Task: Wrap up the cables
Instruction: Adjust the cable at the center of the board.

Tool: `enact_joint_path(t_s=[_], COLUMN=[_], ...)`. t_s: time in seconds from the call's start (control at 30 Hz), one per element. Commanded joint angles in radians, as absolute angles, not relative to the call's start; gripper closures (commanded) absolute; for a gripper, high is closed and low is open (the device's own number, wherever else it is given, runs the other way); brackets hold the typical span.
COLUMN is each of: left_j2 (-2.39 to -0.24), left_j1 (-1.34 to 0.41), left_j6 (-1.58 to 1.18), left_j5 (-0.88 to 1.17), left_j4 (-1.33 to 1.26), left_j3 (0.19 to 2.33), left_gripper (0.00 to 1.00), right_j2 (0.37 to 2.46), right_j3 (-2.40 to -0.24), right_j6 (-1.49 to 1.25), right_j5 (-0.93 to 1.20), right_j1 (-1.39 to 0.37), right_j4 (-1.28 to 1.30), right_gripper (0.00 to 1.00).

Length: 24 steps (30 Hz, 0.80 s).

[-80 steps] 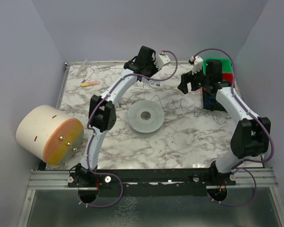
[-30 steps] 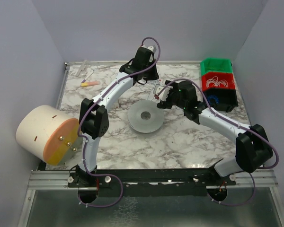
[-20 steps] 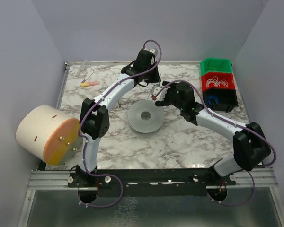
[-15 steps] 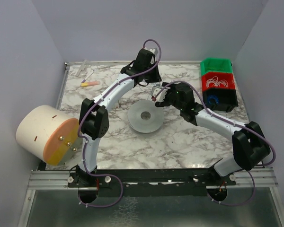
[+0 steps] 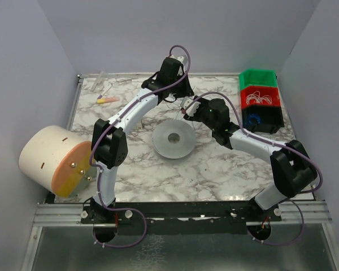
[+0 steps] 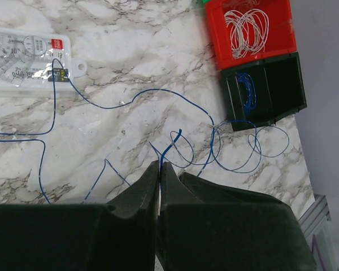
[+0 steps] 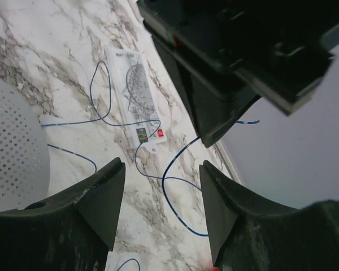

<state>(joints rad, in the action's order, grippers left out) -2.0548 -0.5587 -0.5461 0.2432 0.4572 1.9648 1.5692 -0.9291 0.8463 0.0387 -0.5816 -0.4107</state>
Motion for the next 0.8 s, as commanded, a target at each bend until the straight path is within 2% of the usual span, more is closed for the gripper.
enact_joint_path(t_s=[0.0, 0.1, 0.2, 0.27, 0.43, 0.63, 0.7, 0.77], left_j2=[-2.016, -2.016, -2.014, -2.011, -2.004, -1.989, -1.979, -1.964], left_j1=[-0.564, -0.564, -0.564, -0.564, -0.564, -0.563, -0.559, -0.55], left_j6=[-0.563, -0.565, -0.567, -0.571, -0.575, -0.564, -0.56, -0.555], left_j5=[0.278, 0.28, 0.285, 0.288, 0.295, 0.295, 0.291, 0.289], left_j4=[0.436, 0.436, 0.433, 0.432, 0.428, 0.426, 0.427, 0.428], left_j3=[1.95, 1.948, 1.948, 1.946, 1.944, 1.944, 1.942, 1.942], left_gripper=[0.95, 0.95, 0.95, 0.95, 0.95, 0.94, 0.83, 0.66], right_j2=[1.572, 1.589, 1.603, 1.609, 1.61, 1.584, 1.564, 1.537], right_j3=[-0.917, -0.933, -0.942, -0.948, -0.962, -0.976, -0.981, -0.991], right_j6=[0.74, 0.715, 0.705, 0.698, 0.671, 0.651, 0.639, 0.619], right_j5=[0.015, 0.004, 0.003, 0.004, 0.011, 0.041, 0.087, 0.137], right_j1=[-0.586, -0.587, -0.586, -0.587, -0.586, -0.585, -0.579, -0.569], right_j4=[-0.513, -0.524, -0.514, -0.499, -0.469, -0.405, -0.361, -0.306], right_gripper=[0.42, 0.46, 0.64, 0.72, 0.99, 0.99, 0.99, 1.0])
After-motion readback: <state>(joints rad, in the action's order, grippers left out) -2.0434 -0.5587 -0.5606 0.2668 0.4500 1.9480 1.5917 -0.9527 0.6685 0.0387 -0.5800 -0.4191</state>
